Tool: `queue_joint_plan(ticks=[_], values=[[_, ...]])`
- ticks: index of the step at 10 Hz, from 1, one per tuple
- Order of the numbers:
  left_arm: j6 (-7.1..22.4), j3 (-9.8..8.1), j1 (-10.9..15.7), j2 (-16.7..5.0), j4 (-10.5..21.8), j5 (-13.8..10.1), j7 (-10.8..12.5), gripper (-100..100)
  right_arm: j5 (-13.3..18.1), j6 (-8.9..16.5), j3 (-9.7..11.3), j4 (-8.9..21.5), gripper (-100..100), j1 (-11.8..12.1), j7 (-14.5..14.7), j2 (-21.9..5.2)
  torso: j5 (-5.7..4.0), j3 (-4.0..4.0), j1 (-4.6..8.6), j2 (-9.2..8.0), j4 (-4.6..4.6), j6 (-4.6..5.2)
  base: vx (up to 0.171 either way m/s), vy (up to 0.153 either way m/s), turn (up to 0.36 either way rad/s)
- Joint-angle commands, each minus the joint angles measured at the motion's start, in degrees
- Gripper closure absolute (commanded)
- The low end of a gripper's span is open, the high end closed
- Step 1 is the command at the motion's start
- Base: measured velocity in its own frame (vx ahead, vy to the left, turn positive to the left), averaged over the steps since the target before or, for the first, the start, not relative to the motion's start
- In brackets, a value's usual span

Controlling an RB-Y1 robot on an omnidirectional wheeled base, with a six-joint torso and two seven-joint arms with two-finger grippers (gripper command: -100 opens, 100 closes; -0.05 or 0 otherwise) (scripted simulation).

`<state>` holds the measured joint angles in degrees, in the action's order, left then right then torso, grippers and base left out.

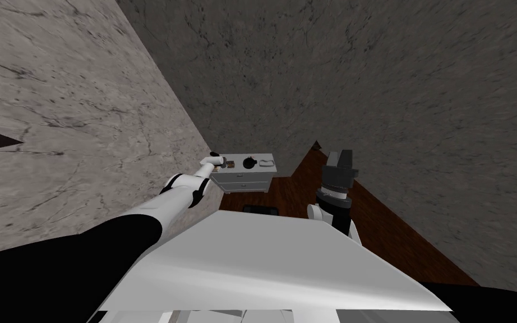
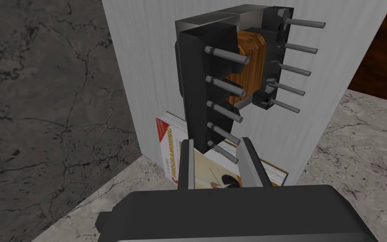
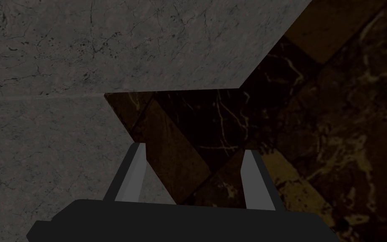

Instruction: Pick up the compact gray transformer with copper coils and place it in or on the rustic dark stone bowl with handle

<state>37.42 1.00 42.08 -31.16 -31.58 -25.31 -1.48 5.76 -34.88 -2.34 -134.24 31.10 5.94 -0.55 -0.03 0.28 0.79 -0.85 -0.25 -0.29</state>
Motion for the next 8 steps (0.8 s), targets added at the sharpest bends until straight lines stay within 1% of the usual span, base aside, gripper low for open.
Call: queue_joint_plan(ticks=[1,2,3,4,5,6,8], values=[[1.4,0.84,1.2,-1.3,-0.1,-0.2,0.1,100,0.0,0.0,0.0,0.0,0,0.0,0.0,0.0,0.00,0.00,0.00,0.00,0.00,0.00,-0.180,-0.226,0.117],[2.4,1.14,1.9,-1.8,-0.3,-0.3,0.3,100,0.0,0.0,0.0,0.0,0,0.0,0.0,0.0,-0.01,-0.03,0.13,0.04,-0.03,0.04,-0.156,-0.228,0.068],[2.4,1.14,1.9,-1.8,-0.3,-0.3,0.3,100,0.0,0.0,0.0,0.0,0,0.0,0.0,0.0,-0.04,-0.08,0.21,0.15,-0.02,0.11,-0.100,-0.123,0.013],[4.5,1.47,3.1,-2.9,-1.1,-0.4,0.5,100,0.0,0.0,0.0,0.0,0,0.0,0.0,0.0,-0.01,-0.20,-0.08,0.37,-0.05,0.15,-0.106,-0.119,0.007],[4.5,1.47,3.1,-2.9,-1.1,-0.4,0.5,100,0.0,0.0,0.0,0.0,0,0.0,0.0,0.0,0.00,-0.24,-0.12,0.44,-0.06,0.15,-0.088,-0.118,0.013],[4.5,1.47,3.1,-2.9,-1.1,-0.4,0.5,100,0.0,0.0,0.0,0.0,0,0.0,0.0,0.0,0.02,-0.28,-0.17,0.50,-0.10,0.13,-0.042,-0.059,0.005],[6.8,1.58,4.6,-3.9,-2.1,-0.7,0.8,100,0.0,0.0,0.0,0.0,0,0.0,0.0,0.0,0.07,-0.41,-0.43,0.73,-0.14,0.14,-0.047,-0.069,0.001]])
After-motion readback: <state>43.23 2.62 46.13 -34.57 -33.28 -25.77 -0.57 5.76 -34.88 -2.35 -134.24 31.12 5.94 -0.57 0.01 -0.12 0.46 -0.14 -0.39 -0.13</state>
